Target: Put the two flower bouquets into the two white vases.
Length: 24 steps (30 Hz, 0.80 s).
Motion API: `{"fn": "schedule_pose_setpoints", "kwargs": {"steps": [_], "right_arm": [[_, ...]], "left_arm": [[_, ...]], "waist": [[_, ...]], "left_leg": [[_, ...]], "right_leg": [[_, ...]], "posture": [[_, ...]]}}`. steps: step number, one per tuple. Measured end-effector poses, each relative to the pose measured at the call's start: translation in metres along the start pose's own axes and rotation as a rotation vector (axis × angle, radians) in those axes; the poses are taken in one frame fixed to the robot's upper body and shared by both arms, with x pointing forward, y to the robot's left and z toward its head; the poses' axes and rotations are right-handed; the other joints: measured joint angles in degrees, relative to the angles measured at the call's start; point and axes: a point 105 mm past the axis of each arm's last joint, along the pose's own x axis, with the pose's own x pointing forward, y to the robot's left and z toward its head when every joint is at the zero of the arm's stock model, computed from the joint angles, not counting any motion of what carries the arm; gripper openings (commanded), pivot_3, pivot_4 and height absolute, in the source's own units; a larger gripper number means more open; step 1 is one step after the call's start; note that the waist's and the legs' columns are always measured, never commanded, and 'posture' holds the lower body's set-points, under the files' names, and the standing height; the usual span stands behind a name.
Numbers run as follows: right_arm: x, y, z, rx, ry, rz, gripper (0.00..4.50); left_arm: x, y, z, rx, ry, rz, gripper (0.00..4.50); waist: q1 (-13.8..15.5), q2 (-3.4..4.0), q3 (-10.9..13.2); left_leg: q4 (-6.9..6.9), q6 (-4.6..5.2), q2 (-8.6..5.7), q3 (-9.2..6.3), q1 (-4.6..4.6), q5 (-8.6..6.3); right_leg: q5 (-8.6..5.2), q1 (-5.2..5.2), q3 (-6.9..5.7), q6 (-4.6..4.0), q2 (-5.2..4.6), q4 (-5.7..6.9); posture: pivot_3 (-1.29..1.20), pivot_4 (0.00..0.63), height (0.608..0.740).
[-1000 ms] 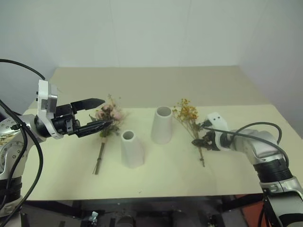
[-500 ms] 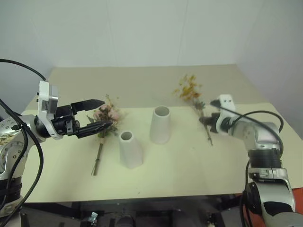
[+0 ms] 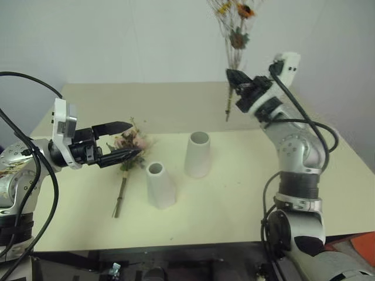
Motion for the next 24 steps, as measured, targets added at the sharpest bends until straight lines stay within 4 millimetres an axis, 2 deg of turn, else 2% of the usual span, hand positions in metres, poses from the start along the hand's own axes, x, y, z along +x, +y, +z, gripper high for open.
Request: {"fn": "schedule_pose_setpoints", "kwargs": {"steps": [2, 4, 6, 8, 13, 24], "right_arm": [[0.001, 0.013, -0.005, -0.019, -0.001, 0.058, 0.04], [-0.003, 0.023, -0.019, -0.028, 0.012, 0.099, 0.04], [-0.007, 0.029, -0.037, -0.02, 0.041, 0.119, 0.04], [-0.008, 0.031, -0.045, -0.022, 0.05, 0.122, 0.04], [-0.008, 0.035, -0.047, -0.051, 0.015, 0.127, 0.04], [-0.008, 0.04, -0.074, -0.013, 0.021, 0.107, 0.04]], "left_arm": [[0.001, 0.0, 0.0, 0.005, 0.003, 0.001, 4.5], [0.001, 0.0, 0.0, 0.005, 0.003, 0.002, 4.5], [0.001, 0.0, 0.0, 0.006, 0.004, 0.0, 4.5], [0.001, -0.001, -0.002, 0.003, 0.007, -0.001, 4.5], [0.0, -0.002, -0.003, -0.001, 0.011, -0.001, 4.5], [-0.001, -0.002, -0.003, 0.0, 0.016, -0.004, 4.5]], "waist": [[0.1, 0.0, 0.0], [0.2, 0.0, 0.0], [0.1, 0.0, 0.0], [0.1, 0.01, 0.0], [0.0, 0.01, 0.0], [0.0, 0.01, 0.0]], "left_leg": [[0.0, 0.0, 0.0, 0.0, 0.0, 0.0], [-0.01, 0.0, 0.0, -0.01, 0.0, 0.0], [-0.01, 0.0, 0.0, -0.01, 0.0, 0.0], [-0.01, 0.0, 0.0, -0.01, 0.01, 0.0], [-0.02, 0.0, 0.03, -0.01, 0.02, 0.0], [-0.02, 0.0, 0.03, -0.01, 0.03, 0.0]], "right_leg": [[0.0, 0.0, 0.0, 0.0, 0.0, 0.0], [0.0, 0.0, -0.01, 0.0, -0.01, 0.0], [0.01, -0.01, 0.0, -0.01, -0.01, 0.02], [0.0, -0.04, 0.0, -0.01, 0.0, 0.05], [0.0, -0.04, 0.0, -0.01, 0.03, 0.04], [0.01, -0.04, 0.0, -0.01, 0.04, 0.05]], "posture": [[0.0, 0.15, 0.74], [0.0, 0.15, 0.74], [0.0, 0.15, 0.74], [0.0, 0.15, 0.74], [0.0, 0.15, 0.74], [0.0, 0.15, 0.74]]}}
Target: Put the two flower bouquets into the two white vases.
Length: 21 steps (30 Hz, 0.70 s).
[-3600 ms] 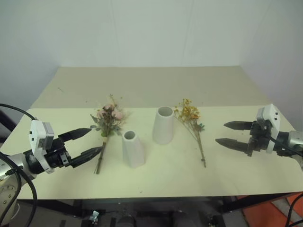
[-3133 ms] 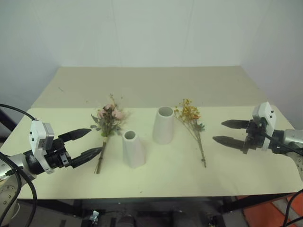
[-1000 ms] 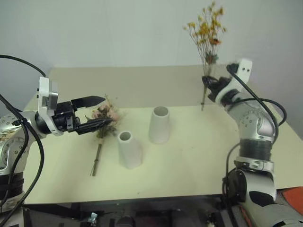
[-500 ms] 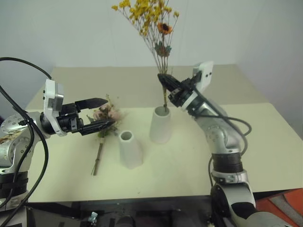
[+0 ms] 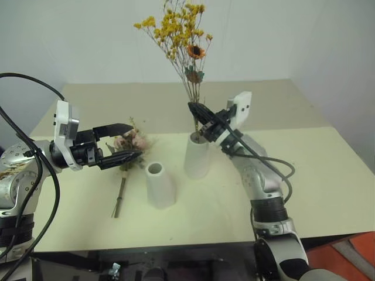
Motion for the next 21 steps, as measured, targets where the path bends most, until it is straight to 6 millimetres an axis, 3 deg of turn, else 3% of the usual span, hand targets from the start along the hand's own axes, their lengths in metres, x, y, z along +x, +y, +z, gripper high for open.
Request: {"fn": "schedule_pose_setpoints", "kwargs": {"steps": [7, 15, 16, 18, 21], "right_arm": [[-0.011, -0.009, -0.017, -0.001, 0.021, -0.044, 0.04], [-0.018, -0.008, -0.019, -0.044, 0.005, -0.038, 0.04], [-0.018, -0.008, -0.019, -0.047, 0.005, -0.038, 0.57], [-0.018, -0.008, -0.019, -0.053, 0.006, -0.039, 1.05], [-0.018, -0.008, -0.02, -0.054, 0.007, -0.04, 2.15]], "left_arm": [[-0.002, 0.001, 0.001, 0.007, 0.012, 0.003, 4.5], [-0.002, 0.001, 0.002, 0.009, 0.019, 0.004, 4.5], [-0.002, 0.001, 0.002, 0.01, 0.019, 0.004, 4.5], [-0.003, 0.001, 0.002, 0.012, 0.02, 0.002, 4.5], [-0.003, 0.001, 0.004, 0.017, 0.021, -0.001, 4.5]], "waist": [[0.0, 0.0, 0.0], [0.0, 0.0, 0.0], [0.0, 0.0, 0.0], [0.0, 0.0, 0.0], [0.0, 0.0, 0.0]], "left_leg": [[-0.01, 0.0, 0.0, 0.0, -0.01, 0.0], [-0.01, 0.0, 0.04, 0.0, 0.04, 0.0], [-0.01, 0.0, 0.04, 0.0, 0.04, 0.0], [0.0, 0.0, 0.04, 0.0, 0.04, 0.0], [-0.01, 0.0, 0.05, 0.0, 0.03, 0.0]], "right_leg": [[0.0, 0.0, 0.0, 0.0, 0.0, -0.02], [0.0, 0.03, 0.0, 0.0, 0.04, -0.01], [0.0, 0.03, 0.0, 0.0, 0.04, -0.01], [0.0, 0.03, 0.0, 0.0, 0.04, -0.01], [0.0, 0.03, 0.0, 0.0, 0.04, -0.02]], "posture": [[0.0, 0.15, 0.74], [0.0, 0.15, 0.74], [0.0, 0.15, 0.74], [0.0, 0.15, 0.74], [0.0, 0.15, 0.74]]}}
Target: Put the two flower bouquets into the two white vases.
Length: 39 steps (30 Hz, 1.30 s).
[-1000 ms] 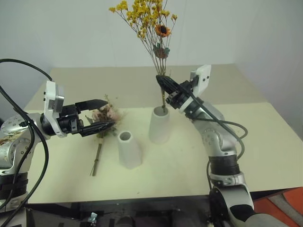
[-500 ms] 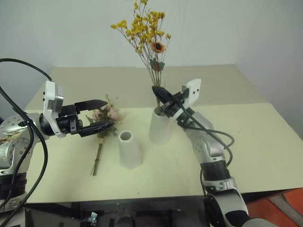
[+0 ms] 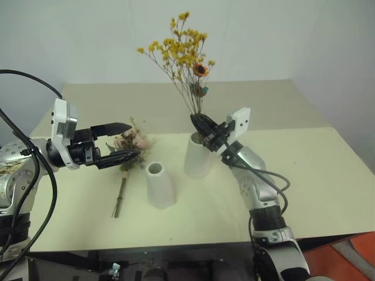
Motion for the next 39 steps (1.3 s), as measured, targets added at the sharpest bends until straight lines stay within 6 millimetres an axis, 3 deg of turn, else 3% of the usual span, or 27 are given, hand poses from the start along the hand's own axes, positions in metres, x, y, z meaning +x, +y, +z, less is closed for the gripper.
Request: {"fn": "schedule_pose_setpoints", "kwargs": {"steps": [5, 11, 15, 19, 25, 29, 33, 39], "right_arm": [[-0.001, -0.001, -0.002, 0.003, 0.004, -0.004, 3.88], [-0.003, -0.004, 0.0, -0.012, 0.016, -0.001, 3.88], [-0.012, -0.011, 0.016, -0.056, 0.038, 0.028, 3.88], [-0.029, -0.021, 0.034, -0.126, 0.11, 0.076, 3.88], [-0.058, -0.026, 0.033, -0.243, 0.332, 0.192, 3.88], [-0.084, -0.025, 0.027, -0.259, 0.454, 0.311, 3.88], [-0.09, -0.02, 0.029, -0.255, 0.477, 0.393, 3.88], [-0.087, -0.02, 0.035, -0.27, 0.468, 0.434, 3.88]], "left_arm": [[0.0, 0.0, 0.0, -0.001, 0.0, -0.002, 4.5], [0.0, 0.0, 0.0, -0.001, 0.0, -0.002, 4.5], [0.0, 0.0, 0.0, -0.001, 0.001, -0.003, 4.5], [0.0, 0.0, 0.0, -0.001, 0.002, -0.004, 4.5], [0.0, 0.002, -0.009, -0.026, 0.042, 0.042, 4.5], [0.001, 0.005, -0.036, -0.083, 0.218, 0.125, 4.5], [-0.005, 0.015, -0.05, -0.116, 0.35, 0.256, 4.5], [-0.036, 0.027, -0.061, -0.259, 0.593, 0.479, 4.5]], "waist": [[-0.1, 0.0, 0.0], [0.0, 0.0, 0.0], [0.1, 0.01, 0.0], [0.2, 0.0, 0.0], [0.1, 0.0, 0.0], [0.2, -0.01, 0.0], [0.0, -0.02, 0.0], [0.1, -0.07, 0.0]], "left_leg": [[0.0, 0.0, 0.01, 0.0, 0.0, 0.0], [0.0, 0.0, 0.01, 0.0, -0.02, 0.0], [0.0, 0.0, 0.01, 0.0, -0.05, 0.0], [0.0, 0.0, 0.01, 0.0, -0.05, 0.0], [-0.01, 0.01, 0.01, 0.0, -0.04, 0.0], [0.0, 0.01, 0.01, 0.01, -0.06, -0.01], [0.0, 0.01, 0.05, 0.01, -0.03, -0.01], [0.0, 0.01, 0.04, 0.01, -0.06, -0.01]], "right_leg": [[0.0, -0.01, 0.0, 0.0, 0.01, 0.0], [0.0, -0.01, 0.0, 0.0, 0.01, 0.0], [0.0, -0.02, 0.0, 0.0, 0.0, -0.03], [-0.03, 0.0, 0.0, 0.04, 0.0, -0.05], [-0.27, 0.01, 0.0, 0.43, 0.01, -0.09], [-0.29, 0.04, 0.0, 0.46, 0.0, -0.13], [-0.29, 0.02, 0.0, 0.46, 0.04, -0.11], [-0.3, 0.01, 0.0, 0.48, 0.04, -0.11]], "posture": [[0.0, 0.15, 0.74], [0.0, 0.15, 0.74], [0.0, 0.15, 0.74], [0.0, 0.15, 0.74], [0.0, 0.15, 0.74], [0.0, 0.15, 0.74], [0.0, 0.15, 0.74], [0.0, 0.15, 0.74]]}}
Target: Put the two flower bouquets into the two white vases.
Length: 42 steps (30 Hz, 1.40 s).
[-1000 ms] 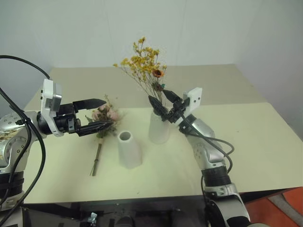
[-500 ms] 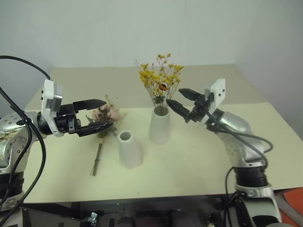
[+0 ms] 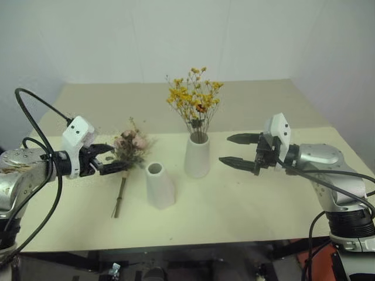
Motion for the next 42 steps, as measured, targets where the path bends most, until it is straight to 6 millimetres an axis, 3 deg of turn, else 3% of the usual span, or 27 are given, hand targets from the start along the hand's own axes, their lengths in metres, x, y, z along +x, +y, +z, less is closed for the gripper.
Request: {"fn": "schedule_pose_setpoints", "kwargs": {"steps": [3, 7, 14, 19, 27, 31, 40, 42], "right_arm": [[0.001, -0.004, 0.004, -0.017, -0.014, 0.003, 3.88], [0.004, -0.004, 0.006, -0.029, -0.029, 0.02, 3.88], [0.011, -0.001, 0.005, -0.018, -0.052, 0.039, 3.88], [0.012, 0.001, 0.005, -0.018, -0.059, 0.043, 3.88], [0.012, 0.009, 0.009, -0.036, -0.074, 0.056, 3.88], [0.011, 0.011, 0.006, -0.023, -0.067, 0.056, 3.92], [0.009, 0.013, 0.01, -0.024, -0.072, 0.062, 3.92], [0.007, 0.011, 0.011, -0.029, -0.073, 0.054, 3.92]], "left_arm": [[-0.006, 0.005, -0.003, -0.062, 0.112, 0.062, 4.5], [0.003, 0.005, -0.016, -0.136, 0.249, 0.095, 4.5], [0.029, 0.01, -0.014, -0.218, 0.369, 0.123, 4.5], [0.052, 0.008, -0.025, -0.252, 0.455, 0.114, 4.5], [0.086, 0.01, -0.024, -0.257, 0.469, 0.12, 4.5], [0.1, 0.018, -0.022, -0.264, 0.461, 0.157, 3.63], [0.107, 0.021, -0.017, -0.252, 0.45, 0.161, 0.76], [0.107, 0.021, -0.018, -0.251, 0.451, 0.161, 0.29]], "waist": [[0.1, 0.0, 0.0], [0.2, -0.01, 0.0], [0.3, -0.02, 0.0], [0.1, -0.02, 0.0], [0.5, -0.03, 0.0], [0.7, -0.03, 0.0], [1.1, -0.03, 0.0], [1.2, -0.03, 0.0]], "left_leg": [[0.0, 0.0, 0.0, 0.0, 0.01, 0.0], [0.0, 0.0, -0.01, 0.0, 0.0, 0.0], [0.0, -0.01, -0.04, 0.0, -0.02, 0.0], [0.0, -0.01, -0.04, 0.0, -0.04, 0.0], [0.02, -0.01, -0.06, -0.01, -0.05, 0.0], [0.04, -0.01, -0.08, -0.01, -0.04, 0.01], [0.04, -0.01, -0.15, -0.01, -0.04, 0.0], [0.05, -0.01, -0.16, -0.01, -0.04, 0.01]], "right_leg": [[-0.01, 0.01, 0.0, 0.01, 0.0, 0.0], [-0.01, 0.01, -0.01, 0.01, 0.0, 0.0], [0.0, 0.0, 0.0, 0.01, 0.0, 0.01], [0.0, -0.04, 0.0, 0.0, 0.0, 0.04], [0.0, -0.04, 0.0, 0.0, 0.0, 0.06], [0.0, -0.02, 0.0, 0.0, -0.02, 0.08], [0.0, -0.01, 0.0, 0.01, -0.1, 0.1], [0.0, -0.01, 0.0, 0.01, -0.1, 0.1]], "posture": [[0.0, 0.15, 0.74], [0.0, 0.15, 0.74], [0.0, 0.15, 0.74], [0.0, 0.15, 0.74], [0.0, 0.15, 0.74], [0.0, 0.15, 0.74], [0.0, 0.15, 0.74], [0.0, 0.15, 0.74]]}}
